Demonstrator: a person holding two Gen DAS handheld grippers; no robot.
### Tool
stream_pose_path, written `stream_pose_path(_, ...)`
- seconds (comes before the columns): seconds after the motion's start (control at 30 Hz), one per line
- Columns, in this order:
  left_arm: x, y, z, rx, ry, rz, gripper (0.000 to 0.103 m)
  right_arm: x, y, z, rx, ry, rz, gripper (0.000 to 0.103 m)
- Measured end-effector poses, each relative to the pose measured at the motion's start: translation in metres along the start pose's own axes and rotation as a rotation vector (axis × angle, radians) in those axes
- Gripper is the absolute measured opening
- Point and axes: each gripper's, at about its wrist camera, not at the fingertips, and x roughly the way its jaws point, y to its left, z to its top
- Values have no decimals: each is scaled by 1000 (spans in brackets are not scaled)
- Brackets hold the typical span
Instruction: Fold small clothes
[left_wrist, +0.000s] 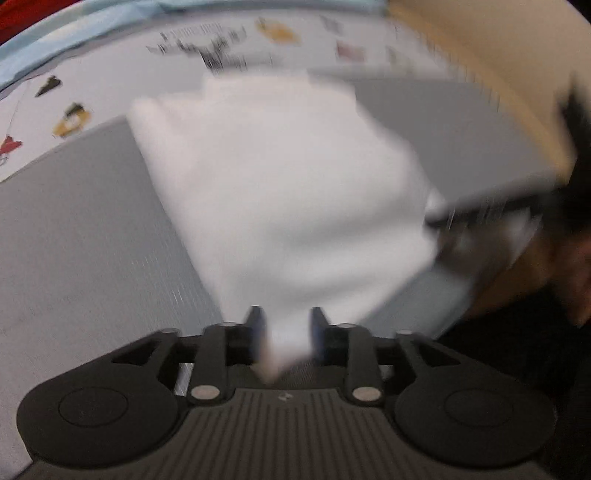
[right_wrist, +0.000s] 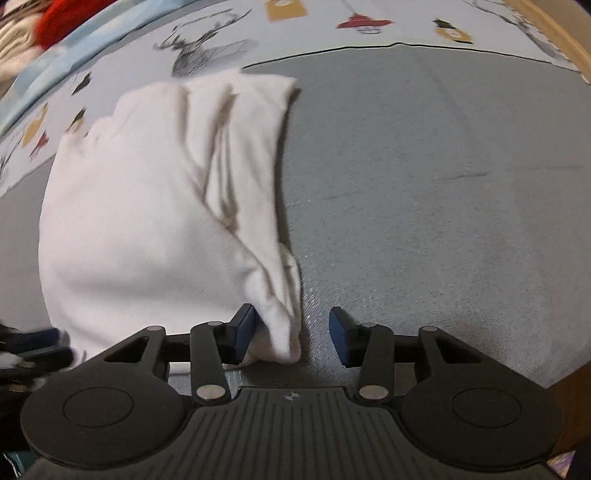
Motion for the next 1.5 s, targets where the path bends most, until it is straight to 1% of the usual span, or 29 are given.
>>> stream_pose_path(0.03, -9, 9, 11, -20, -31, -22, 61, -4, 0, 0, 6, -17, -19, 45)
stream_pose_path(0.07, -20, 18, 21, -28, -55, -29, 65, -10, 1, 1, 14, -44, -28, 45)
stream_pose_path(0.13, -30, 40, 44, -29, -83, -17, 72, -29, 3, 5, 26, -157, -17, 45)
stream_pose_path(0.17, -29, 50, 53, -35, -84, -14, 73, -39, 5, 7, 32, -216, -5, 46)
stream_pose_path(0.23, -14, 79, 72, -80, -58, -24, 83, -54, 6, 12, 71, -314, 59, 51)
stream_pose_path(0.3, 8, 107, 81, -169, -29, -72, 83, -54, 9, 21, 104, -335, 151, 62)
stream_pose_path(0.37, 29, 131, 78, -325, 3, -150, 83, -40, 18, 31, 108, -283, 188, 66)
stream_pose_path(0.43, 59, 147, 72, -488, 76, -227, 79, -15, 29, 39, 102, -183, 161, 66)
stream_pose_path(0.47, 68, 151, 72, -512, 91, -243, 79, -3, 34, 41, 100, -132, 137, 66)
stream_pose_path(0.53, 78, 148, 76, -458, 75, -255, 78, 16, 42, 44, 116, -81, 93, 68)
stream_pose_path(0.57, 78, 146, 76, -435, 52, -261, 73, 18, 46, 44, 122, -77, 81, 72)
stream_pose_path(0.6, 80, 147, 77, -427, 46, -269, 55, 18, 48, 46, 138, -77, 76, 71)
stream_pose_path(0.63, 80, 149, 80, -435, 52, -267, 46, 17, 50, 47, 157, -82, 68, 70)
stream_pose_path(0.67, 78, 150, 83, -430, 45, -275, 38, 17, 54, 48, 171, -88, 58, 65)
stream_pose_path(0.73, 65, 150, 91, -365, 8, -260, 32, 12, 57, 48, 177, -104, 59, 54)
stream_pose_path(0.8, 49, 155, 102, -328, -17, -205, 31, 10, 73, 54, 167, -135, 95, 35)
stream_pose_path(0.83, 39, 163, 108, -314, -41, -176, 31, 10, 83, 57, 156, -151, 112, 31)
stream_pose_path(0.93, 7, 194, 123, -313, -139, -111, 31, 11, 121, 74, 133, -202, 167, 26)
stream_pose_path(1.0, -25, 227, 128, -345, -261, -54, 29, 11, 150, 84, 102, -241, 210, 25)
stream_pose_path(1.07, -51, 263, 127, -412, -366, 4, 48, 16, 172, 94, 78, -242, 276, 25)
stream_pose_path(1.1, -60, 281, 123, -476, -389, 20, 56, 22, 182, 99, 54, -233, 227, 25)
stream_pose_path(1.13, -66, 296, 117, -524, -393, -2, 55, 28, 187, 100, 35, -212, 166, 25)
stream_pose_path(1.2, -63, 308, 107, -554, -347, -115, 52, 40, 182, 99, 78, -158, 129, 25)
stream_pose_path(1.23, -58, 304, 106, -523, -314, -158, 48, 40, 180, 99, 98, -148, 125, 25)
stream_pose_path(1.3, -45, 283, 105, -396, -242, -202, 46, 35, 182, 98, 93, -147, 98, 25)
stream_pose_path(1.37, -23, 258, 103, -286, -164, -189, 44, 32, 180, 98, 128, -144, 82, 25)
stream_pose_path(1.4, -4, 245, 99, -240, -95, -158, 44, 32, 176, 98, 160, -133, 67, 26)
stream_pose_path(1.47, 32, 225, 89, -140, 62, -69, 53, 24, 169, 98, 208, -121, 19, 28)
stream_pose_path(1.5, 38, 222, 87, -119, 83, -44, 64, 16, 173, 96, 188, -141, -15, 31)
